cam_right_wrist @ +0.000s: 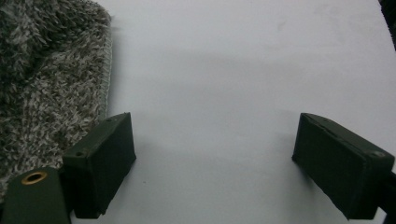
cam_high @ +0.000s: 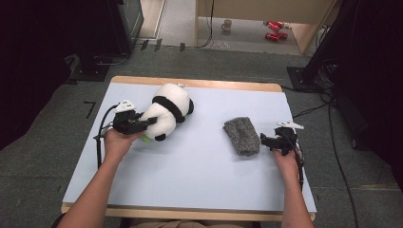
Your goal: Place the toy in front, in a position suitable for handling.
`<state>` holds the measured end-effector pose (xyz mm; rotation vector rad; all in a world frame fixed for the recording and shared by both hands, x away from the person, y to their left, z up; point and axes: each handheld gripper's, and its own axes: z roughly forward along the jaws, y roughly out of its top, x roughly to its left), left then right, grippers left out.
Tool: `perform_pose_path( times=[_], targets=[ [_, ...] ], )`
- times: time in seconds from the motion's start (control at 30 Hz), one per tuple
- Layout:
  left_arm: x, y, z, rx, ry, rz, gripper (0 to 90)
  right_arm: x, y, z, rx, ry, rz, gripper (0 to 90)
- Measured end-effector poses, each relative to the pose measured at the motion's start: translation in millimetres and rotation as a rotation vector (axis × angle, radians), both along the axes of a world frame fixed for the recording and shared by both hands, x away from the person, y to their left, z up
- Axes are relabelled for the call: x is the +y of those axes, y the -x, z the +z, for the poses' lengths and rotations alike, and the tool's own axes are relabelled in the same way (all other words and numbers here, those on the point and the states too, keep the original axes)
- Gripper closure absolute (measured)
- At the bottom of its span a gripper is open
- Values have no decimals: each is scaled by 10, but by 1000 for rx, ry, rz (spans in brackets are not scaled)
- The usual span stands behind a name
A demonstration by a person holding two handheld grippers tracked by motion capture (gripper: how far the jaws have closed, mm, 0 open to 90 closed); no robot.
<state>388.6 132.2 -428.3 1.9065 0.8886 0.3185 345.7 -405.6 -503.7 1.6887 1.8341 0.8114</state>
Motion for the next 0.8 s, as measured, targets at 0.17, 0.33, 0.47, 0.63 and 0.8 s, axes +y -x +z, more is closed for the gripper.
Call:
perform_pose_path(
  times=[0.17, 0.33, 0.47, 0.63, 0.8],
  targets=[
    [19, 174, 194, -45, 22, -107, 607, 0, -1, 0, 0, 0, 0, 121],
    [-13, 412, 357, -118, 52, -280, 603, 0, -1, 1, 1, -1, 0, 122],
    [-92, 546, 369, -108, 57, -412, 594, 0, -2, 2, 2, 0, 0, 121],
    [-266, 595, 168, -65, -29, -514, 581, 3, -3, 2, 2, 1, 0, 121],
    [-296, 534, -26, -28, -22, -530, 551, 2, -3, 1, 2, 2, 1, 120]
  ],
)
